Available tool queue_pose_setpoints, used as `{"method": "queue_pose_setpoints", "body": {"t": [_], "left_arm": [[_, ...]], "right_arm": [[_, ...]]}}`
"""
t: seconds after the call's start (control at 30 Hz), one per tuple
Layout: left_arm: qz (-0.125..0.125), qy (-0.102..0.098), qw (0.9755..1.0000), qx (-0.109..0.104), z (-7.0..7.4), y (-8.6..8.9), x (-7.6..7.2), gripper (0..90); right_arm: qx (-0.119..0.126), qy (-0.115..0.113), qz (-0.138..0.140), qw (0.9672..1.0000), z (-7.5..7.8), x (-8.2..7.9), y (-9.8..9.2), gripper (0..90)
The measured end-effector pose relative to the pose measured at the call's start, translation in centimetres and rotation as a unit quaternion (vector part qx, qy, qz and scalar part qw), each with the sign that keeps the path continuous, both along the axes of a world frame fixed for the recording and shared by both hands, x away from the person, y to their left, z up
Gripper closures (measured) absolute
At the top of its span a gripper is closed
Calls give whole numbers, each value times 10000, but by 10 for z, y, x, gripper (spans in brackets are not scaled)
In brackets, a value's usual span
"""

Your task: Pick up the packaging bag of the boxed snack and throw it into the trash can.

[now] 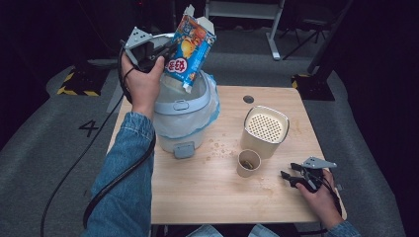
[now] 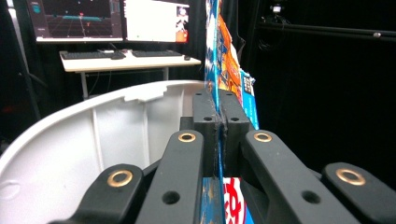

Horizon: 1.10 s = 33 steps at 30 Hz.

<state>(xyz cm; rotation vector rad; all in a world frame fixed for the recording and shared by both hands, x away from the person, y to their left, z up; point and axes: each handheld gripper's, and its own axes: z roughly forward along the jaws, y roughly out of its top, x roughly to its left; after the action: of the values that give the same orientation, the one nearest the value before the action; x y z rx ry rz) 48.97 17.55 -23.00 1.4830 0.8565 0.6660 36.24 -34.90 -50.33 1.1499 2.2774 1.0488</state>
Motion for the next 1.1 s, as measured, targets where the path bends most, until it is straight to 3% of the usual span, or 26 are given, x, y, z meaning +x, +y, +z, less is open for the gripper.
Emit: {"method": "queue_pose_setpoints", "body": {"t": [0.23, 0.43, 0.5, 0.53, 0.57, 0.6, 0.83, 1.1], "left_arm": [[70, 116, 9999, 48, -8, 3, 0, 879], [-44, 187, 9998, 100, -14, -2, 1, 863], [-165, 248, 9994, 149, -15, -6, 1, 777], [-160, 242, 9994, 207, -15, -7, 0, 618], [-96, 198, 9992, 338, -15, -9, -2, 528], [-76, 167, 9987, 486, -13, -10, -5, 484], [-371, 100, 9957, 845, 4, -12, -33, 482], [-685, 235, 9913, 1100, 4, -8, -70, 476]], "right_arm": [[2, 1, -1, 10000, 0, 0, 0, 401], [1, 1, 0, 10000, 0, 0, 0, 401], [2, 1, -1, 10000, 0, 0, 0, 401], [3, 2, -1, 10000, 0, 0, 0, 401], [2, 0, -1, 10000, 0, 0, 0, 401], [1, -1, 2, 10000, 0, 0, 0, 401], [1, 1, 0, 10000, 0, 0, 0, 401], [0, -1, 2, 10000, 0, 0, 0, 401]]}}
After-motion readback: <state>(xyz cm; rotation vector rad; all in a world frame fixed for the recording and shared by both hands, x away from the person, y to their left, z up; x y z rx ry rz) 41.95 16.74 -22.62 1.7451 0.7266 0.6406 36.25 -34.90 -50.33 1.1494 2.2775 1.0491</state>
